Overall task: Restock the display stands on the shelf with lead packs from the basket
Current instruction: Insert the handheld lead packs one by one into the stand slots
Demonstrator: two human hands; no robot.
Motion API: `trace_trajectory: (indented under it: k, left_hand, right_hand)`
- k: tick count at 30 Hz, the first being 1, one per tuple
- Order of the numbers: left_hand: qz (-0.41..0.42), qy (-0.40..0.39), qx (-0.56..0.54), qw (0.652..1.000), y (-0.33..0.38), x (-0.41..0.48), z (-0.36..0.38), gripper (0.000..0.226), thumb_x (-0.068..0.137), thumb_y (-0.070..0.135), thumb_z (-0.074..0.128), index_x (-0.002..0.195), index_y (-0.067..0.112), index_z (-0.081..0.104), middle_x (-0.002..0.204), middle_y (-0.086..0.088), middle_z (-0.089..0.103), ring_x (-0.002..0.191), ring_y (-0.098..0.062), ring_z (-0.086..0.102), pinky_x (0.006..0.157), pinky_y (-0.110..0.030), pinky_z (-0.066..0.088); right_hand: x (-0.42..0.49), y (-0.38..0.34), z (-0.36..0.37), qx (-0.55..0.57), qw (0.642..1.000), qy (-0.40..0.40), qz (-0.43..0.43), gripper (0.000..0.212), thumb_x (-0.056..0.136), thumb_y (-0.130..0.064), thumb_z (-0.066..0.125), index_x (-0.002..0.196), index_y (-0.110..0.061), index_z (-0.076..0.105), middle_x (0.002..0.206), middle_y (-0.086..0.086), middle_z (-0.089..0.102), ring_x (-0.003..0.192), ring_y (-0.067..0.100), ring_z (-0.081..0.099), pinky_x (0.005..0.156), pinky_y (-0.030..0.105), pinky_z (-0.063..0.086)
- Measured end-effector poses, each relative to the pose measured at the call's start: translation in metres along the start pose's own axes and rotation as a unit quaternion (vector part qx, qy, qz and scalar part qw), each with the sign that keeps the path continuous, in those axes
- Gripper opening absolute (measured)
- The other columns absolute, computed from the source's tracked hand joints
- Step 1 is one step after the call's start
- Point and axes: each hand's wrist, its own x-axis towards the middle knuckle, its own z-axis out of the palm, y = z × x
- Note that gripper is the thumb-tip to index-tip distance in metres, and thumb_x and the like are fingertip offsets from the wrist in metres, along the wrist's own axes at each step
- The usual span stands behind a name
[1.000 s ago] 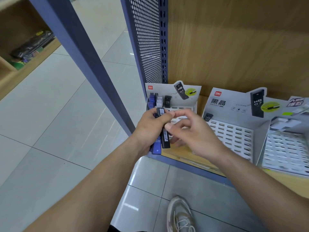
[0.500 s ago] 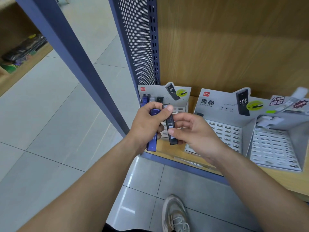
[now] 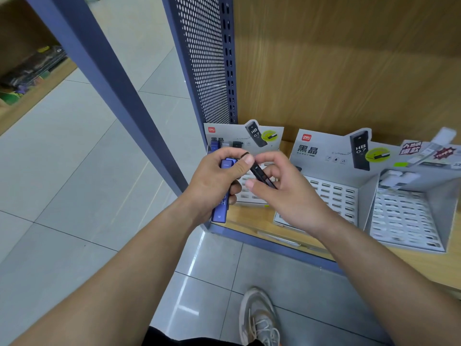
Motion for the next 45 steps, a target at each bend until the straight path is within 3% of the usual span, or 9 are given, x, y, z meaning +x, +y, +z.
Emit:
trace_trajectory:
  k: [3, 6, 11, 16, 19, 25, 32, 40, 45]
  left_hand:
    - [-0.004, 0.001, -0.008, 1.0, 0.001, 0.0, 0.0, 0.012, 0.097, 0.027, 0.066, 0.1, 0.016, 0.066, 0.062, 0.006, 0.05, 0.05, -0.012, 0.042, 0.042, -0.024, 0.039]
    - [-0.01, 0.007, -0.023, 1.0, 0.0, 0.002, -0.004, 0.012, 0.099, 0.03, 0.063, 0.092, 0.021, 0.066, 0.067, 0.001, 0.046, 0.05, -0.013, 0.041, 0.041, -0.023, 0.037]
    - [-0.036, 0.018, -0.01, 0.999, -0.002, 0.001, -0.007, 0.032, 0.099, 0.04, 0.059, 0.105, 0.009, 0.066, 0.065, 0.004, 0.046, 0.048, -0.011, 0.042, 0.041, -0.023, 0.038]
    - [-0.087, 0.052, 0.025, 0.995, -0.009, 0.001, -0.016, 0.039, 0.103, 0.048, 0.051, 0.086, 0.013, 0.059, 0.064, 0.003, 0.049, 0.048, -0.012, 0.043, 0.044, -0.024, 0.039]
    - [-0.117, 0.061, 0.013, 0.991, -0.011, 0.002, -0.019, 0.04, 0.105, 0.046, 0.047, 0.079, 0.016, 0.054, 0.063, 0.002, 0.049, 0.047, -0.013, 0.042, 0.043, -0.023, 0.038]
    - [-0.151, 0.046, 0.013, 0.987, -0.017, 0.002, -0.022, 0.023, 0.1, 0.029, 0.051, 0.081, 0.015, 0.051, 0.063, 0.0, 0.049, 0.046, -0.013, 0.041, 0.043, -0.022, 0.036]
    - [-0.159, 0.042, 0.011, 0.986, -0.018, 0.006, -0.022, 0.018, 0.095, 0.016, 0.05, 0.077, 0.015, 0.05, 0.063, 0.0, 0.049, 0.047, -0.014, 0.039, 0.045, -0.023, 0.034]
    - [-0.175, 0.046, 0.002, 0.983, -0.021, 0.007, -0.025, 0.015, 0.101, 0.017, 0.054, 0.086, 0.014, 0.053, 0.063, 0.0, 0.051, 0.046, -0.013, 0.042, 0.042, -0.021, 0.037]
    - [-0.173, 0.048, 0.014, 0.984, -0.024, 0.007, -0.029, 0.015, 0.104, 0.02, 0.053, 0.091, 0.014, 0.054, 0.067, -0.001, 0.049, 0.046, -0.012, 0.042, 0.041, -0.023, 0.039]
  right_hand:
    - [0.002, 0.001, 0.003, 0.027, 1.0, 0.002, -0.01, 0.016, 0.102, -0.026, 0.054, 0.117, -0.025, 0.056, 0.073, -0.002, 0.058, 0.054, 0.008, 0.048, 0.058, 0.029, 0.04]
    - [0.005, 0.0, 0.001, 0.112, 0.994, -0.004, 0.012, 0.021, 0.107, -0.018, 0.042, 0.112, -0.012, 0.061, 0.073, 0.001, 0.059, 0.055, 0.012, 0.046, 0.052, 0.026, 0.038]
    - [0.01, 0.004, -0.002, 0.207, 0.976, 0.01, 0.063, 0.027, 0.105, -0.013, 0.043, 0.102, -0.007, 0.069, 0.069, 0.001, 0.054, 0.062, 0.015, 0.05, 0.058, 0.026, 0.043]
    - [0.029, 0.016, -0.005, 0.112, 0.991, 0.048, 0.048, 0.018, 0.1, -0.017, 0.056, 0.098, -0.013, 0.073, 0.079, -0.001, 0.067, 0.068, 0.006, 0.056, 0.069, 0.028, 0.042]
    - [0.055, 0.027, -0.005, 0.062, 0.992, 0.109, 0.035, 0.008, 0.095, -0.012, 0.064, 0.092, -0.02, 0.067, 0.07, -0.002, 0.068, 0.065, 0.009, 0.061, 0.066, 0.035, 0.05]
    - [0.106, 0.042, 0.005, -0.108, 0.986, 0.126, -0.028, 0.034, 0.096, -0.014, 0.06, 0.126, -0.03, 0.056, 0.082, -0.001, 0.069, 0.069, 0.01, 0.071, 0.068, 0.038, 0.061]
    - [0.133, 0.055, 0.016, -0.108, 0.984, 0.132, -0.041, 0.021, 0.102, -0.024, 0.054, 0.121, -0.02, 0.06, 0.092, -0.003, 0.073, 0.08, 0.005, 0.072, 0.078, 0.041, 0.061]
    - [0.135, 0.068, 0.025, -0.005, 0.994, 0.111, 0.009, 0.018, 0.104, -0.014, 0.049, 0.12, -0.017, 0.053, 0.094, -0.003, 0.068, 0.087, 0.009, 0.072, 0.084, 0.039, 0.061]
    - [0.132, 0.067, 0.02, -0.143, 0.983, 0.1, -0.06, 0.021, 0.102, -0.016, 0.052, 0.122, -0.016, 0.059, 0.098, 0.003, 0.072, 0.086, 0.011, 0.072, 0.08, 0.044, 0.061]
